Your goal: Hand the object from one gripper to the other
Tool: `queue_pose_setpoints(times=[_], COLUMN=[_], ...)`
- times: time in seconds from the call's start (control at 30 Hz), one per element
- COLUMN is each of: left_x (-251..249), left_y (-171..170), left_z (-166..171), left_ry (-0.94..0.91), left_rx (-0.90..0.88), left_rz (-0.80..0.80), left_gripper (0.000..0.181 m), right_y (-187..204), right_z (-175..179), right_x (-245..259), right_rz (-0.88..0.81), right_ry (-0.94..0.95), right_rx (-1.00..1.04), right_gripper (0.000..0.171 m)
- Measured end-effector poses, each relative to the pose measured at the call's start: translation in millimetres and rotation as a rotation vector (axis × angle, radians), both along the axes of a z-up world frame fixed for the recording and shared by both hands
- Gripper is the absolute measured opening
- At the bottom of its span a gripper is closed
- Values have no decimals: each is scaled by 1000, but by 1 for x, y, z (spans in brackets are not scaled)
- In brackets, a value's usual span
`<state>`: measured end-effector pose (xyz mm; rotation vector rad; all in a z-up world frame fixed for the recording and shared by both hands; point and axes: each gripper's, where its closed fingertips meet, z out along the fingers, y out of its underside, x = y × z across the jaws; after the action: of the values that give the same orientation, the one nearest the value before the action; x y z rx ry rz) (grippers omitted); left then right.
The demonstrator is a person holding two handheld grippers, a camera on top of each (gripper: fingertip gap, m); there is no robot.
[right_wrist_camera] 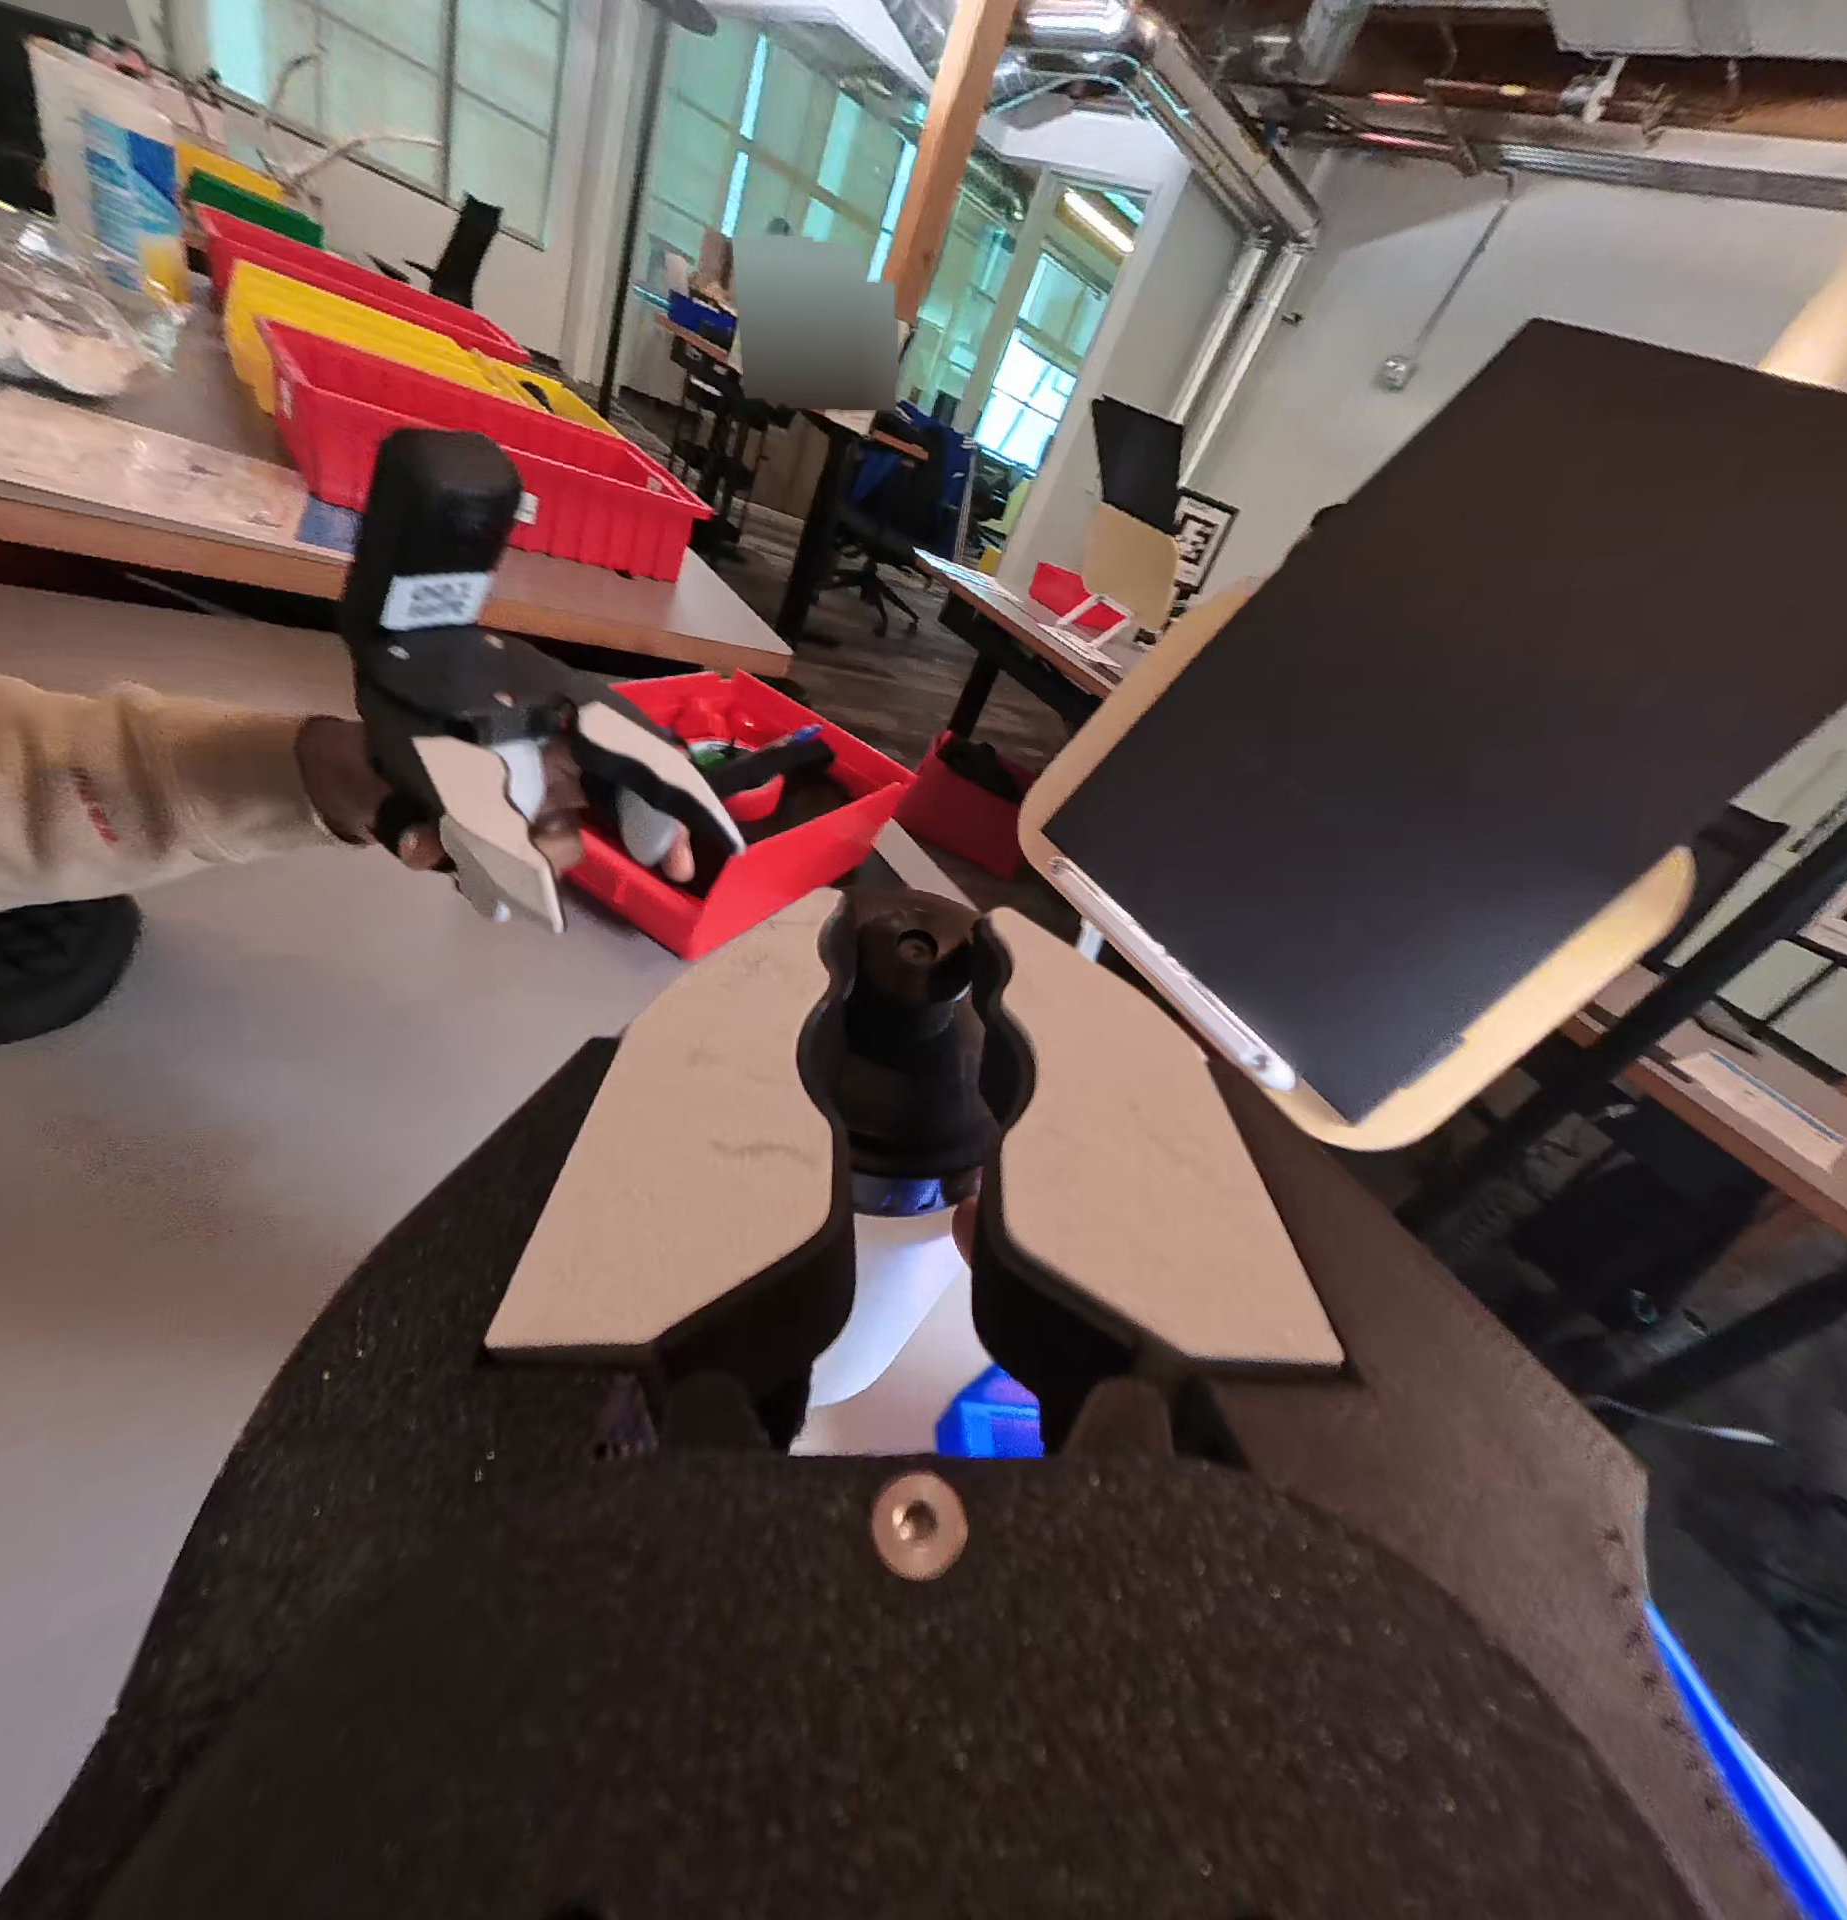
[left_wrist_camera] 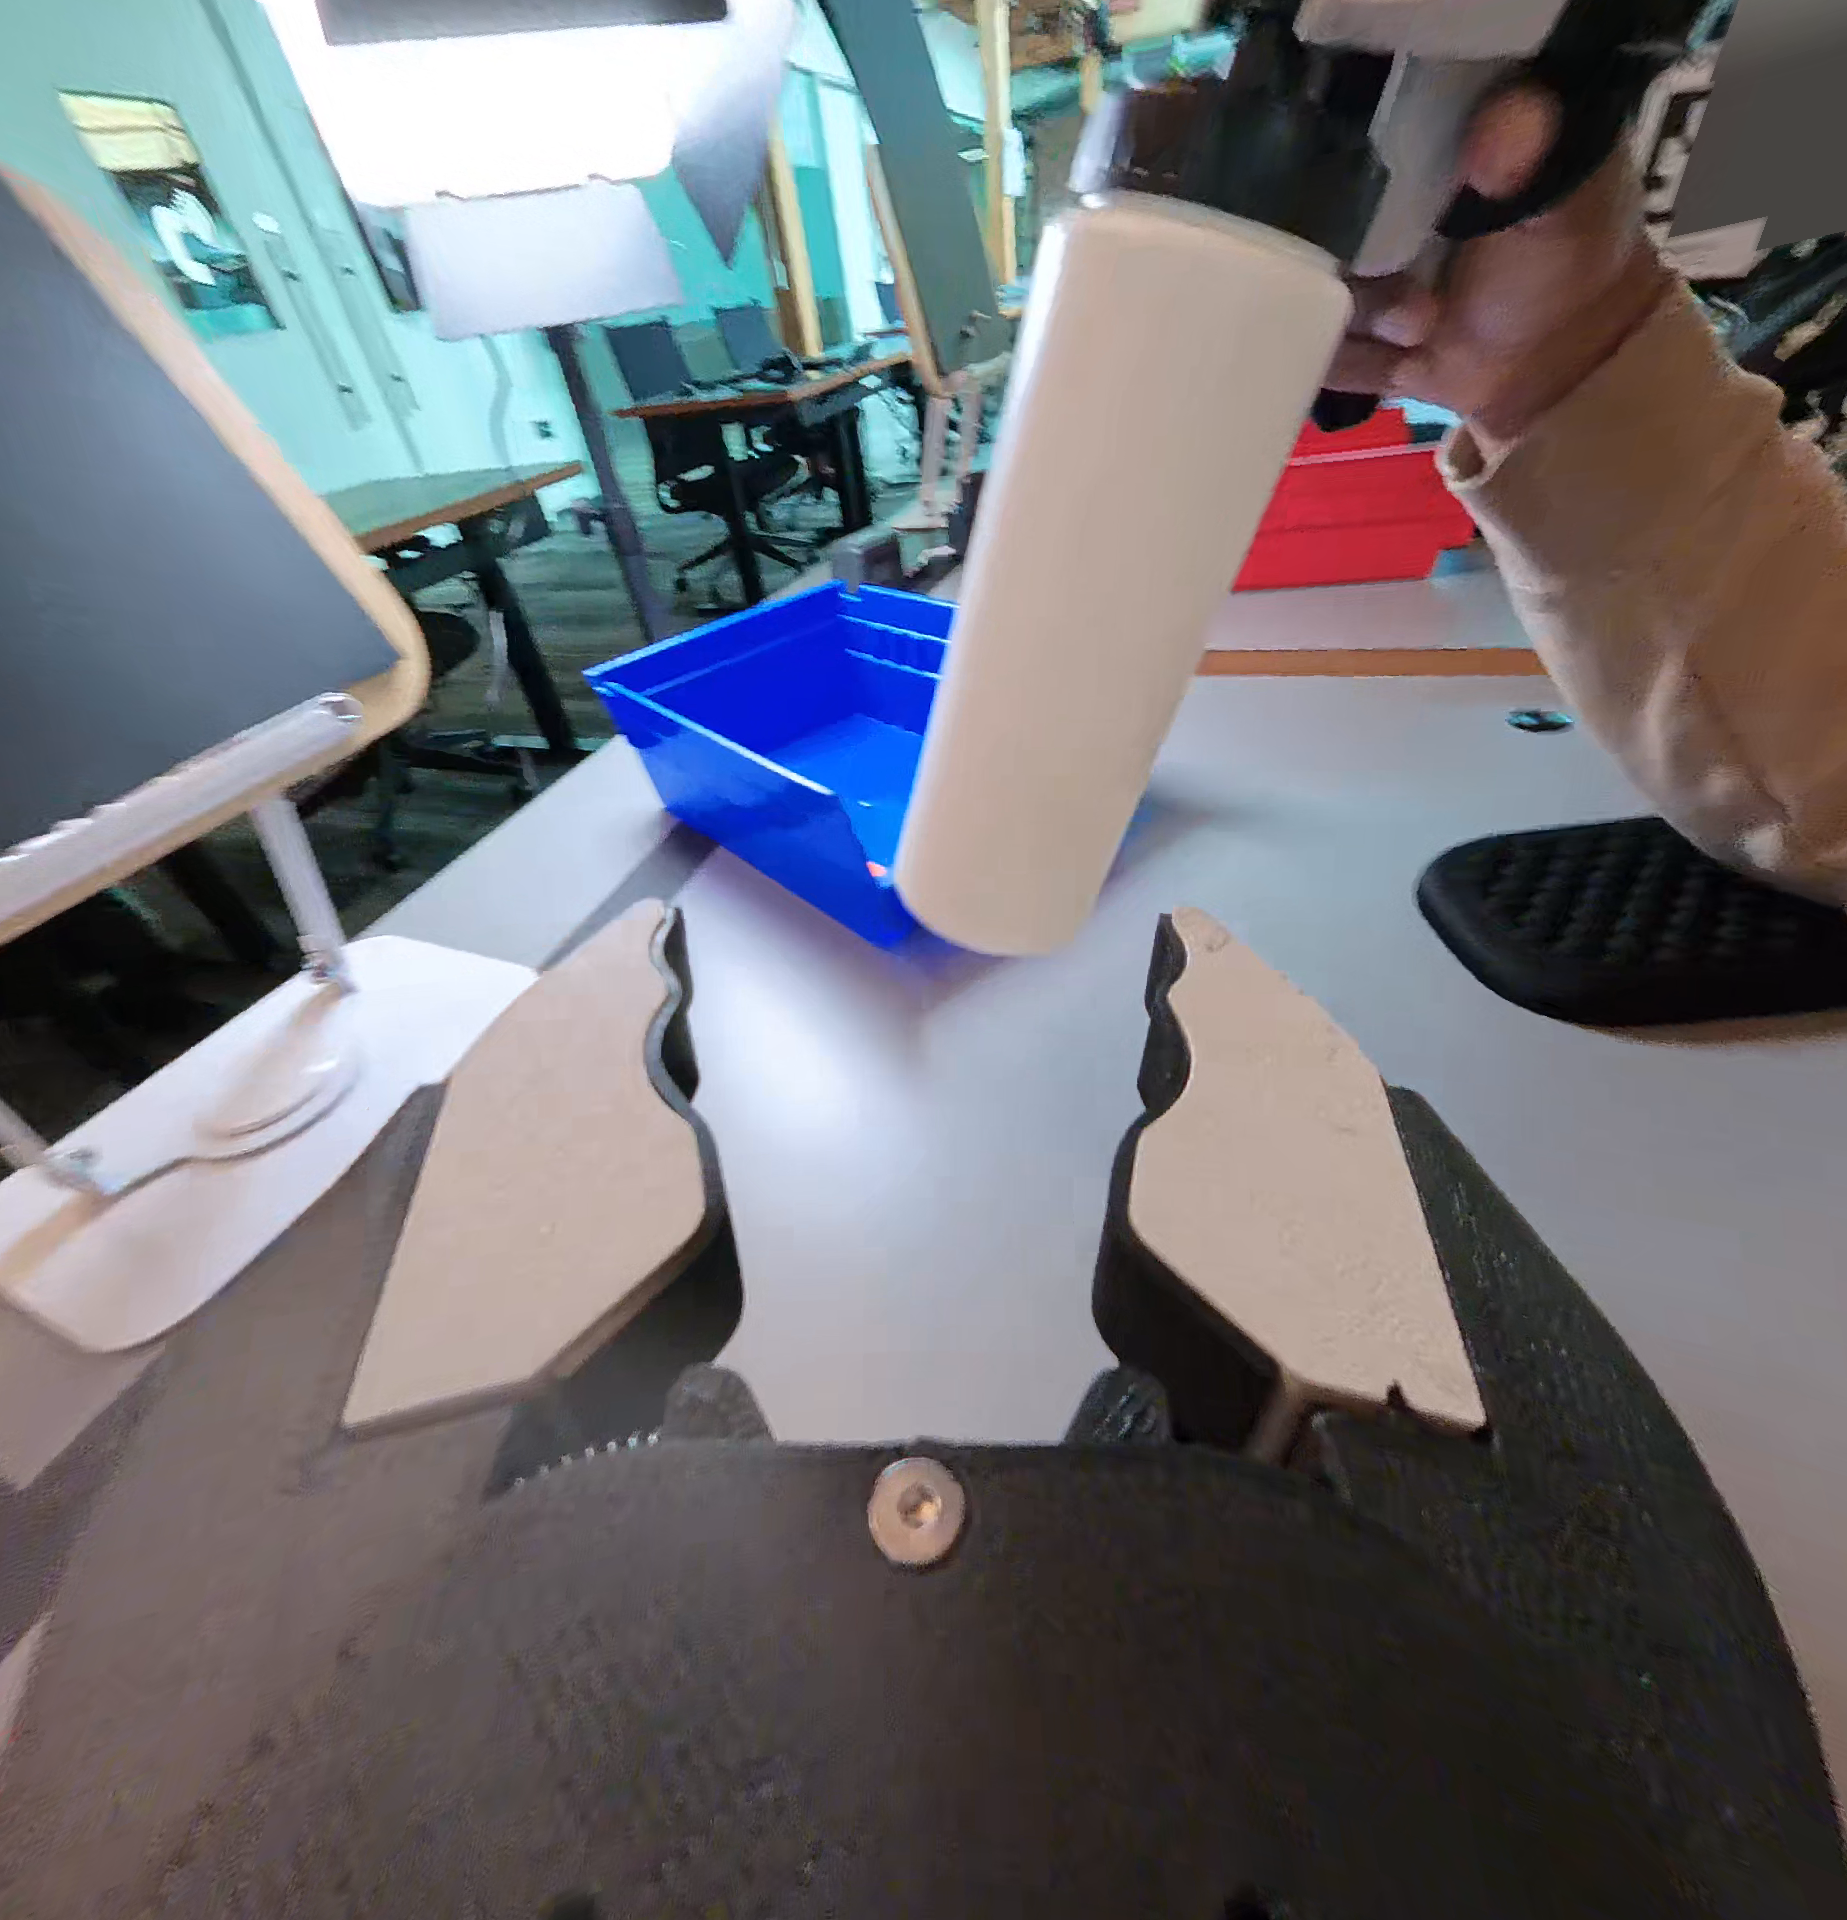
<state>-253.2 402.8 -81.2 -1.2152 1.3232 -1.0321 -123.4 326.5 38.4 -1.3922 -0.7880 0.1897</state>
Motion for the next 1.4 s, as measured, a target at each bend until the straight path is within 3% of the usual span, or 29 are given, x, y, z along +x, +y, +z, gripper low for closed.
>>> queue_pose_setpoints(times=[0.23, 0.33, 0.43, 0.5, 0.6, 0.73, 0.87, 0.93, 0.97, 1.1, 1.2, 1.27, 1.33, 1.4], left_x=[39, 45, 41, 30, 2, -52, -97, -96, -92, -84, -82, -73, -66, -76], left_y=[-76, -103, -91, -75, -51, -15, 7, 9, 5, -9, -15, -17, -18, -8], left_z=[-27, -22, -7, 14, 55, 116, 142, 139, 138, 140, 142, 140, 136, 139], left_ry=[162, 126, 42, -41, -220, -610, -926, -972, -985, -1028, -1032, -937, -807, -803], left_rx=[102, 35, -26, -94, -230, -387, -525, -521, -522, -562, -557, -550, -518, -479], left_rz=[-191, -274, -244, -224, -215, -208, -223, -181, -186, -209, -255, -271, -276, -238], left_gripper=[107, 103, 101, 101, 101, 101, 100, 100, 100, 100, 101, 101, 100, 97], right_y=[-13, -20, -10, -1, 2, 27, 31, 30, 30, 26, 22, 21, 23, 27], right_z=[-31, -55, -47, -26, -17, -68, -93, -85, -79, -64, -64, -62, -52, -33], right_x=[-91, -132, -131, -114, -92, -98, -154, -172, -178, -185, -184, -177, -158, -122], right_rz=[288, 387, 304, 208, 253, 363, 603, 640, 629, 574, 551, 559, 559, 509], right_ry=[-67, -131, -114, -23, 134, 200, 575, 776, 847, 926, 869, 838, 808, 750], right_rx=[-112, -160, -76, 19, -87, -316, -456, -474, -477, -437, -429, -444, -434, -348], right_gripper=[21, 21, 16, 27, 45, 67, 85, 88, 97, 102, 102, 100, 99, 92])
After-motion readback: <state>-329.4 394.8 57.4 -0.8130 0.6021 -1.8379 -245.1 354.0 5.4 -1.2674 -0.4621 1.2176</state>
